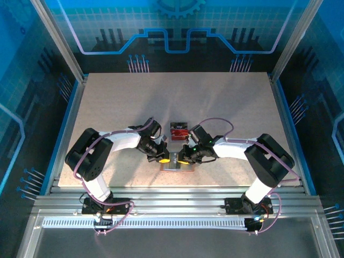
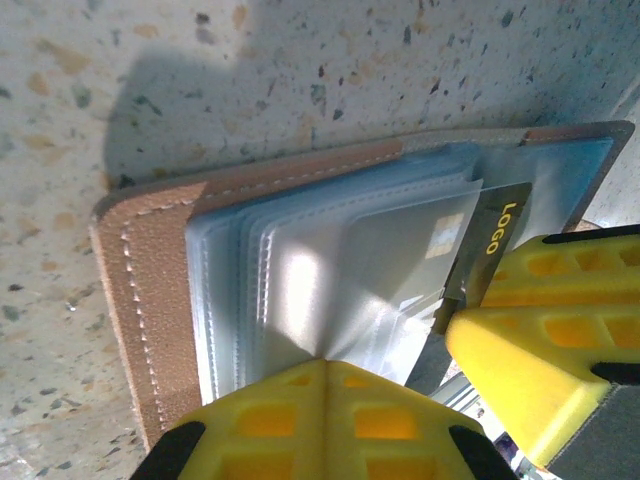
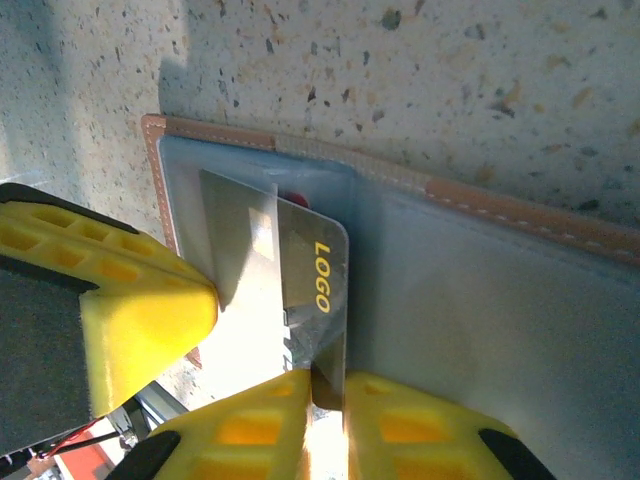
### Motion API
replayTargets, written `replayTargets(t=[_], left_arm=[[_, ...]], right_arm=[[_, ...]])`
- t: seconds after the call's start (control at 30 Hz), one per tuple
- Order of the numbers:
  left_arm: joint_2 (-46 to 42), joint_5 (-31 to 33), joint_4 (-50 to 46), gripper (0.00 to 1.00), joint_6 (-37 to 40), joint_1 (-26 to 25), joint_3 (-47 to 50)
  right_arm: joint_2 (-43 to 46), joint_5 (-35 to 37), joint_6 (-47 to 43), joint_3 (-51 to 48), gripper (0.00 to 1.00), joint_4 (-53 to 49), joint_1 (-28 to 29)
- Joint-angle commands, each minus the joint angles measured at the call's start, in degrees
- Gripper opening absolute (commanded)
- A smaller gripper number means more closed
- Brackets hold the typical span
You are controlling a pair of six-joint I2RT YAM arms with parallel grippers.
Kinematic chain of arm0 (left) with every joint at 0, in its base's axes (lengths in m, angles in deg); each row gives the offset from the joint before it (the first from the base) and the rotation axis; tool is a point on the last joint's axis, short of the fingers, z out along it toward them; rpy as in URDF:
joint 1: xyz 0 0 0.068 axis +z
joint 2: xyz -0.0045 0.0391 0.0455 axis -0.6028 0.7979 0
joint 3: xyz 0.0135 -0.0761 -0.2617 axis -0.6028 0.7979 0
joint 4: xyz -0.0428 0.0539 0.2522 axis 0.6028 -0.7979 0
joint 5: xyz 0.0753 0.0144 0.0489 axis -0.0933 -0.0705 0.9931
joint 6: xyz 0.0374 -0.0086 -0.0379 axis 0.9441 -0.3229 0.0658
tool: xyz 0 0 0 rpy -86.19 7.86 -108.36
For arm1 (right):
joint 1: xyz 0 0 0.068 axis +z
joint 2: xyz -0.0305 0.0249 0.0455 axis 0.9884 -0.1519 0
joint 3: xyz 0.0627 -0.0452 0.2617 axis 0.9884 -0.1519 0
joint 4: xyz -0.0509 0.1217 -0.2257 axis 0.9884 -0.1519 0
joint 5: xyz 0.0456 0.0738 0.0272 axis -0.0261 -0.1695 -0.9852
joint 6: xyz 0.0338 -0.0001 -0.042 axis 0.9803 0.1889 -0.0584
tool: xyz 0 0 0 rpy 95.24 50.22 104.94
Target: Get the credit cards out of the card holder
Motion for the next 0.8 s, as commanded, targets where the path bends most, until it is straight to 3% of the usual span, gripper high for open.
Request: replayTargets(t=[0.0,0.77], left_arm=[[-0.18,1.77,-3.2,0.04,0.59,-0.22,0.82],[-2.35,2.03,-1.98,0.04,-0.95,-0.15,2.84]], right_arm=[[1.51,0.14,-1.43,0.18,0.13,-1.84,-1.05],[0.13,0.36,-6.32,3.8,0.08,-8.01,-1.93]])
